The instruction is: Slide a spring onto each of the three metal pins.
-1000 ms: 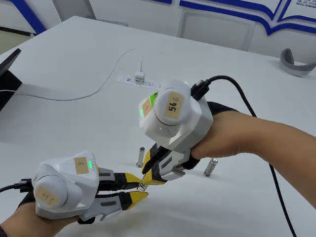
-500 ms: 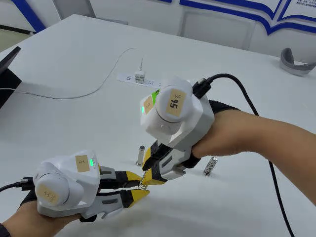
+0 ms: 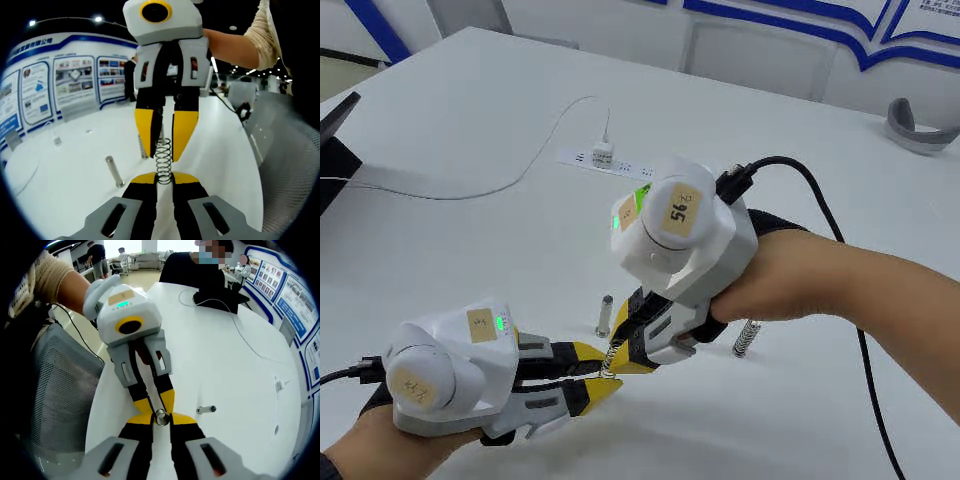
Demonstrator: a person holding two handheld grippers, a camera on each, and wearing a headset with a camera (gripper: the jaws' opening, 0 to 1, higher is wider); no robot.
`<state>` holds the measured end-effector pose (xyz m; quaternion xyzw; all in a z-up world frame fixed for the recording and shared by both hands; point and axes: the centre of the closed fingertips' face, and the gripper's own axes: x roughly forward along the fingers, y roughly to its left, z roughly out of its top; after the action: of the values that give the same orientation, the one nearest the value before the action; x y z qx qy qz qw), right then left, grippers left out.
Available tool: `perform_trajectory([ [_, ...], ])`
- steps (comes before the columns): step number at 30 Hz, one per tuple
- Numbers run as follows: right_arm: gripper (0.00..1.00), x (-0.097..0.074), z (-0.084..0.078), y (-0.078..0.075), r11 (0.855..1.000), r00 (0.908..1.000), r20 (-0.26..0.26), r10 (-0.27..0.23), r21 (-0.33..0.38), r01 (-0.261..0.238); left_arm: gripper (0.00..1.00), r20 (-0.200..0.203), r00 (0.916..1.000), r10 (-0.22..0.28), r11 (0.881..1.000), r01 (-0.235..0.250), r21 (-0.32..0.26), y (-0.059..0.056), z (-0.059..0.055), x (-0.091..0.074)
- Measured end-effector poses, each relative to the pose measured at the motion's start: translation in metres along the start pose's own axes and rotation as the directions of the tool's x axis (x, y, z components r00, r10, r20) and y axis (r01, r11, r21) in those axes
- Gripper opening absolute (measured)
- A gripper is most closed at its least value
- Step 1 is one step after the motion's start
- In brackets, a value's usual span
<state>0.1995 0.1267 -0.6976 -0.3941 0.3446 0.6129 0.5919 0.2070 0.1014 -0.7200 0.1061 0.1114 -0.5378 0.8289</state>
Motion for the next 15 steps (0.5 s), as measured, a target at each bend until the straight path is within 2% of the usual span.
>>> perform_trajectory([
  [15, 0.12, -0.0005, 0.0039, -0.0037, 1.0, 1.0, -0.005, -0.004, 0.0, 0.004, 0.11, 0.012, 0.9997, 0.021, 1.0, -0.021, -0.018, 0.0054, 0.0018, -0.0014],
])
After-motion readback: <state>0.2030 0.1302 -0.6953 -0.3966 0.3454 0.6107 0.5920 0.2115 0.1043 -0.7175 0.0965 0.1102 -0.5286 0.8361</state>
